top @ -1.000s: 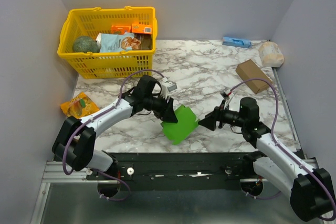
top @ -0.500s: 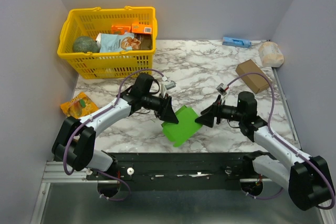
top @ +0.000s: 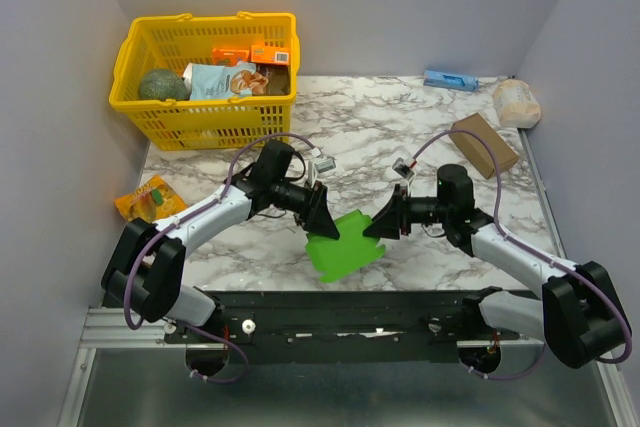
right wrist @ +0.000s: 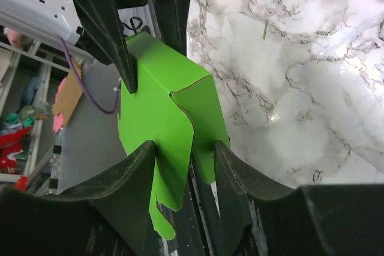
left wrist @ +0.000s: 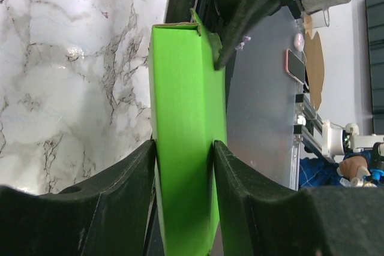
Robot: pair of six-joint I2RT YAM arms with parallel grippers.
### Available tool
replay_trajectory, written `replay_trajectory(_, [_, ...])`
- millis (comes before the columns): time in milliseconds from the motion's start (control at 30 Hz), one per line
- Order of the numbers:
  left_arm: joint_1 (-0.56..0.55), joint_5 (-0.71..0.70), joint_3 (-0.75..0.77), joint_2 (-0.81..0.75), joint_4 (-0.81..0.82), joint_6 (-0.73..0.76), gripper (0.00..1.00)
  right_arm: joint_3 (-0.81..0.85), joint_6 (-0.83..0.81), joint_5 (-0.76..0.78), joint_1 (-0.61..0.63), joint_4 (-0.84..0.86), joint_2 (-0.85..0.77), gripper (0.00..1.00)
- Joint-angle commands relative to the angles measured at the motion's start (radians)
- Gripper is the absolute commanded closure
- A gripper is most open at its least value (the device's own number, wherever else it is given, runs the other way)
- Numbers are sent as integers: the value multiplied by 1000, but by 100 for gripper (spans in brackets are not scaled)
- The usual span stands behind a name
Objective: Fold the paper box
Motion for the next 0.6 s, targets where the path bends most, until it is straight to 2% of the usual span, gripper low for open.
replay_trajectory(0, [-2, 37, 35, 12, -6, 16, 48, 44, 36, -75, 10, 11, 22, 60])
replay_trajectory(100, [-2, 32, 38, 14, -4, 16, 48, 40, 73, -98, 12, 35, 34, 67])
replay_trajectory(200, [-2, 40, 38, 10, 2, 16, 51, 30, 76, -90, 13, 32, 35, 66])
replay_trajectory(267, [-4, 63, 30, 9, 28, 11, 53, 24, 73, -86, 16, 39, 35, 54])
replay_trajectory(300, [-4, 72, 27, 7, 42, -4, 55, 18, 71, -81, 15, 38, 39, 37])
replay_trajectory(333, [-7, 83, 21, 6, 51, -7, 56, 17, 74, -78, 15, 48, 40, 33])
replay_trajectory(400, [-10, 89, 18, 3, 56, -8, 59, 10, 90, -87, 16, 72, 54, 27])
replay_trajectory(567, [-22, 118, 7, -3, 85, -25, 61, 15, 82, -67, 34, 105, 75, 24])
